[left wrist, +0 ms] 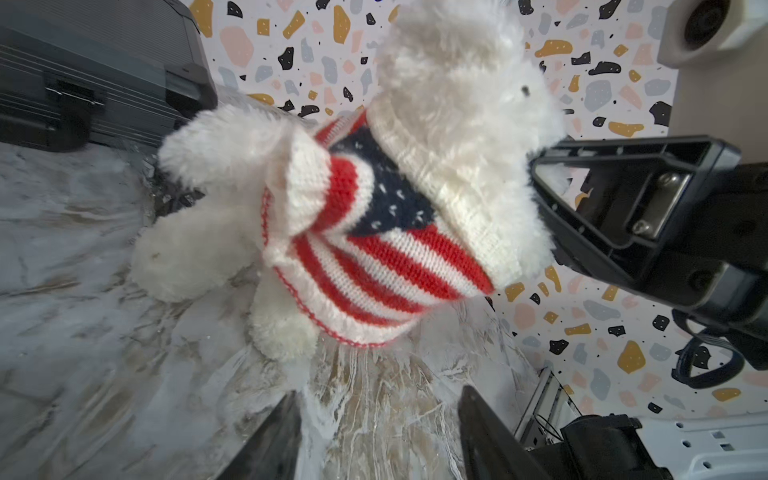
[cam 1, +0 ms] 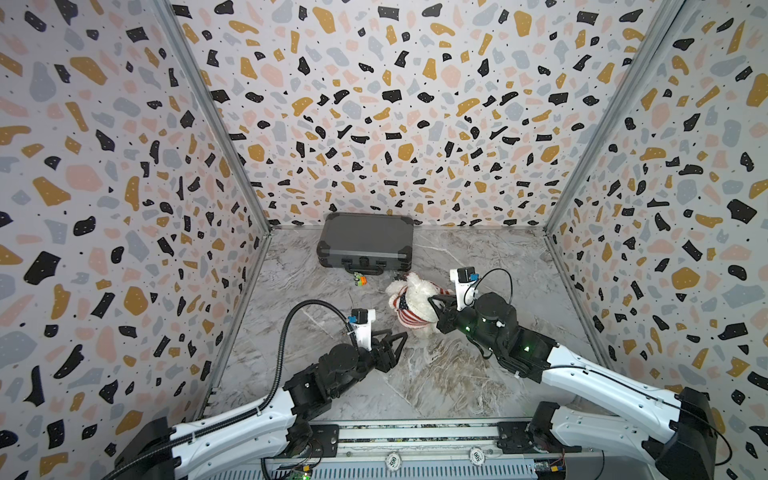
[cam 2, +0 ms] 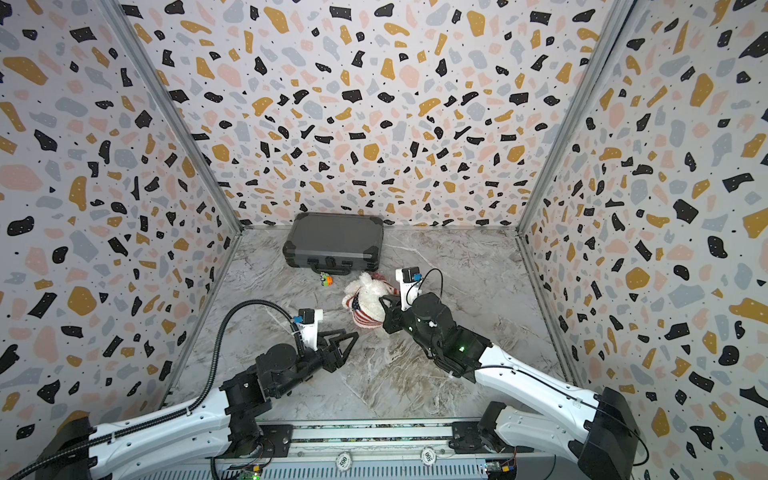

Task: Dress the teddy bear
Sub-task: 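Lift the bear upright with both grippers, sweater flag patch facing up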

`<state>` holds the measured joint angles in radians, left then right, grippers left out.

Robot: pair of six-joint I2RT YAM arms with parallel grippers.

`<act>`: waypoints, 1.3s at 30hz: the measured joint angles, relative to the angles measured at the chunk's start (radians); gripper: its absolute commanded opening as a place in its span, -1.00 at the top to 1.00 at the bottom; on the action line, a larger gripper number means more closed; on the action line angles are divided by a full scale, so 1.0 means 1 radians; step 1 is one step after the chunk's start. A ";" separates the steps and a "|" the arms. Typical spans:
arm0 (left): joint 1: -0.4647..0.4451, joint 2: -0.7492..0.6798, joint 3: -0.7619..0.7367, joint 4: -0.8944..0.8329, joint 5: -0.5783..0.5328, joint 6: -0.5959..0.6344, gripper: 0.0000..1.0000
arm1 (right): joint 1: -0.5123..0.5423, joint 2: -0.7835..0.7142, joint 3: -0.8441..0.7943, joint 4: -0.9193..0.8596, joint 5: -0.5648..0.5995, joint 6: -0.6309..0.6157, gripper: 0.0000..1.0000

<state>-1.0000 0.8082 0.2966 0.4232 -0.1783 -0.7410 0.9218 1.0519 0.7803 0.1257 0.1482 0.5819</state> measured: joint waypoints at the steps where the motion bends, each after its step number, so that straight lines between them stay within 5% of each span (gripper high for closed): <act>1: -0.003 0.021 -0.010 0.043 0.002 -0.008 -0.20 | 0.000 0.003 0.002 0.000 0.000 0.017 1.00; 7: -0.005 0.119 -0.021 0.230 -0.029 -0.042 -0.01 | -0.002 0.013 0.007 0.000 -0.012 0.088 1.00; 21: -0.008 0.298 -0.024 0.443 -0.055 -0.083 0.09 | -0.006 -0.062 -0.020 0.001 -0.028 0.177 1.00; 31: -0.023 0.348 -0.006 0.502 -0.033 -0.089 0.91 | -0.021 -0.062 -0.029 0.006 -0.053 0.217 1.00; 39: -0.023 0.348 -0.006 0.501 -0.042 -0.109 1.00 | -0.024 -0.071 -0.042 0.016 -0.054 0.231 1.00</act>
<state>-1.0229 1.1561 0.2905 0.9245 -0.2203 -0.8501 0.8974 0.9806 0.7383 0.1413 0.0940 0.8127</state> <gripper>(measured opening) 0.048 0.069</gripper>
